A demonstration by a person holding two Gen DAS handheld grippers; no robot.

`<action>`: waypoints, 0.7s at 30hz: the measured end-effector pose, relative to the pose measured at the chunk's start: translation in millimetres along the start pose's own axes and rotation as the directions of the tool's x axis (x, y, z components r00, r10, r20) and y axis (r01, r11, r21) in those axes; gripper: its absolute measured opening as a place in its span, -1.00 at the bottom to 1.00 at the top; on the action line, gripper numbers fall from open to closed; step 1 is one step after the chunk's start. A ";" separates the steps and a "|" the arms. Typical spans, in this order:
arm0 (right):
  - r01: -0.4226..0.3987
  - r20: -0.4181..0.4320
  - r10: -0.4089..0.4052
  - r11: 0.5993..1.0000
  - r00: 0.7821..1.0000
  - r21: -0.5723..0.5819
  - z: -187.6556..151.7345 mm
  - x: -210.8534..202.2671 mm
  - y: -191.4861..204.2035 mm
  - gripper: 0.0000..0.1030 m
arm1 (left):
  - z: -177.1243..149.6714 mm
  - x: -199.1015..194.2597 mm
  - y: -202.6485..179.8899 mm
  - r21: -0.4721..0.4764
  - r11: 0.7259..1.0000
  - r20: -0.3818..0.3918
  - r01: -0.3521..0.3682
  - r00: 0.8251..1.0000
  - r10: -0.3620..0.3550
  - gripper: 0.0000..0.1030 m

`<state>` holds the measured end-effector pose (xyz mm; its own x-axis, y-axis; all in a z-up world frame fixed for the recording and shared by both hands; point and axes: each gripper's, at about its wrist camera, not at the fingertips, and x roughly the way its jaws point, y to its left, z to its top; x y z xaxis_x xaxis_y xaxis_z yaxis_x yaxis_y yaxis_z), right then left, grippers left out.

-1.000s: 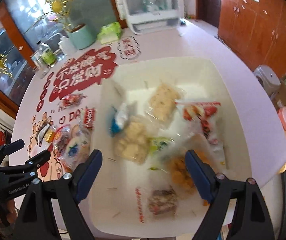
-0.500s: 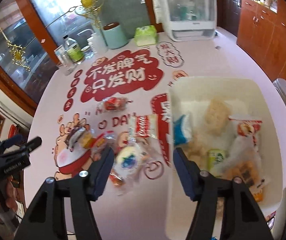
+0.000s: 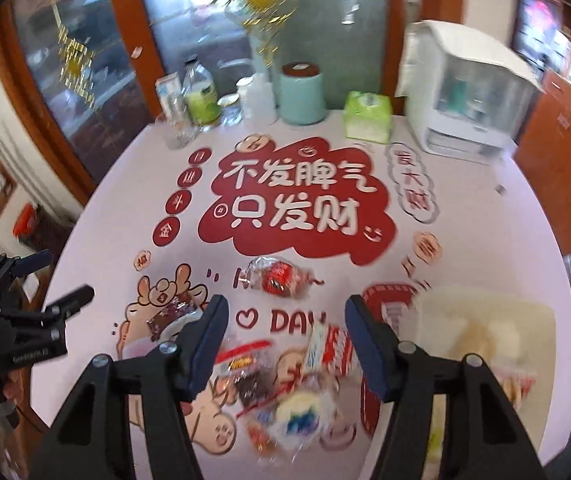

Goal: Organize snacks
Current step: 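Grasp the brown wrapped candy with left tool while right tool grasps the red-wrapped bun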

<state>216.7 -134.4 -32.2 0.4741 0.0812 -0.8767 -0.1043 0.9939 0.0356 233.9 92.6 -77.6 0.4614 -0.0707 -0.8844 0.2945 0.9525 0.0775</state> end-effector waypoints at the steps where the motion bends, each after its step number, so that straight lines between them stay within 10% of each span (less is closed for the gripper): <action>1: -0.001 -0.022 0.000 1.000 1.000 -0.028 5.7 14.3 1.0 0.19 | -2.0 7.6 -3.0 0.008 1.000 -0.013 0.001 1.000 -0.001 0.71; 21: -0.064 -0.268 -0.056 0.907 0.962 -0.417 2.0 181.9 35.7 0.19 | -22.5 129.8 -30.0 0.011 0.996 -0.270 0.086 0.960 -0.080 0.56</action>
<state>300.9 -84.0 -189.5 0.2279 0.0029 -0.9737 -0.4891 0.8650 -0.1119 266.1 61.5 -205.0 0.1936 -0.0640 -0.9790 0.3423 0.9396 0.0063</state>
